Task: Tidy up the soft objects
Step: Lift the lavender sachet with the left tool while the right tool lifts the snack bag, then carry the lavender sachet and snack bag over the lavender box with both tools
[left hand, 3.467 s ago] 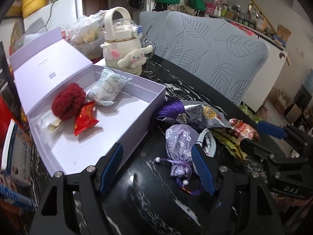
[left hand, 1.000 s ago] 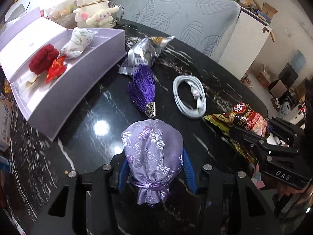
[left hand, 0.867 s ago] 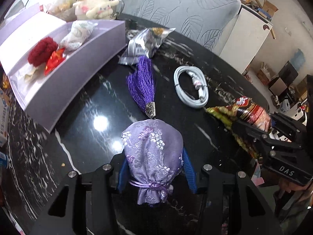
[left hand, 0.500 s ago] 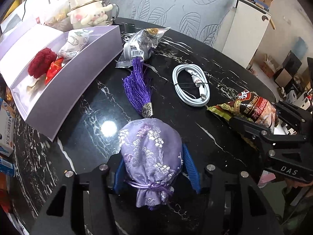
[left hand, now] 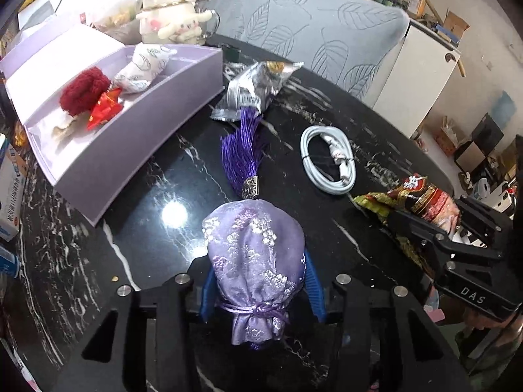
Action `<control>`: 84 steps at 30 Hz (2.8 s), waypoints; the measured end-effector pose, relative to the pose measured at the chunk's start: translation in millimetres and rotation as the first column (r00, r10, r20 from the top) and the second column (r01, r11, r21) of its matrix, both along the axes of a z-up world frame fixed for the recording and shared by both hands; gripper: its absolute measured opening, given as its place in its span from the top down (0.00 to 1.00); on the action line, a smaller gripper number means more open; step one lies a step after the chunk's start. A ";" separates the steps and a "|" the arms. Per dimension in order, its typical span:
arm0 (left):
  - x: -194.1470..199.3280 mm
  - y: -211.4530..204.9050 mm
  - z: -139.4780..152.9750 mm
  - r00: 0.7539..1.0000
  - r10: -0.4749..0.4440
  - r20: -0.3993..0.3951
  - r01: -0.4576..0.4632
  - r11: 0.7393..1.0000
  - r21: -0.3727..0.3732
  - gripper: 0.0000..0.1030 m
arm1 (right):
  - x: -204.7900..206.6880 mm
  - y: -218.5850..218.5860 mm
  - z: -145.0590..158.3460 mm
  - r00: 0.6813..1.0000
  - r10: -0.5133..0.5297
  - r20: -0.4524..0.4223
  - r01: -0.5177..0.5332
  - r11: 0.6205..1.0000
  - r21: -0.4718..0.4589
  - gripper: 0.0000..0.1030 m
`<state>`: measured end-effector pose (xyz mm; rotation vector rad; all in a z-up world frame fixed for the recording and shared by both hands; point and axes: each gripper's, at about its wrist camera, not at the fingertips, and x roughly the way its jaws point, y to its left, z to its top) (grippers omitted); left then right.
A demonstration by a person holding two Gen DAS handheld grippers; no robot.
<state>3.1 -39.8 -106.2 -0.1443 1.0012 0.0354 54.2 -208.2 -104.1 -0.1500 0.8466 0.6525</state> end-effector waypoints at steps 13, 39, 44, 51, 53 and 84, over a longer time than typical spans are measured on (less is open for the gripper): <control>-27.2 13.0 26.9 0.994 0.061 0.092 -0.060 0.998 -0.008 0.57 | -18.7 20.1 19.8 0.995 0.103 0.014 -0.104 0.993 0.059 0.56; -66.0 80.6 97.0 0.933 0.252 0.259 -0.263 0.965 0.009 0.57 | -20.6 101.1 67.0 0.951 0.305 0.043 -0.308 0.934 0.178 0.56; -62.1 90.8 115.9 0.918 0.259 0.301 -0.278 0.960 0.022 0.57 | -12.7 113.4 84.8 0.940 0.331 0.085 -0.341 0.922 0.180 0.56; -45.7 108.9 136.9 0.901 0.263 0.344 -0.288 0.957 0.022 0.57 | 0.8 133.5 109.5 0.921 0.358 0.151 -0.381 0.908 0.172 0.56; -40.6 113.9 142.1 0.896 0.264 0.358 -0.289 0.957 0.019 0.57 | 6.2 139.3 115.7 0.917 0.363 0.163 -0.388 0.906 0.170 0.56; 42.1 189.3 166.9 0.843 0.328 0.425 -0.363 0.932 0.000 0.57 | 90.4 223.5 160.3 0.867 0.395 0.302 -0.457 0.873 0.170 0.56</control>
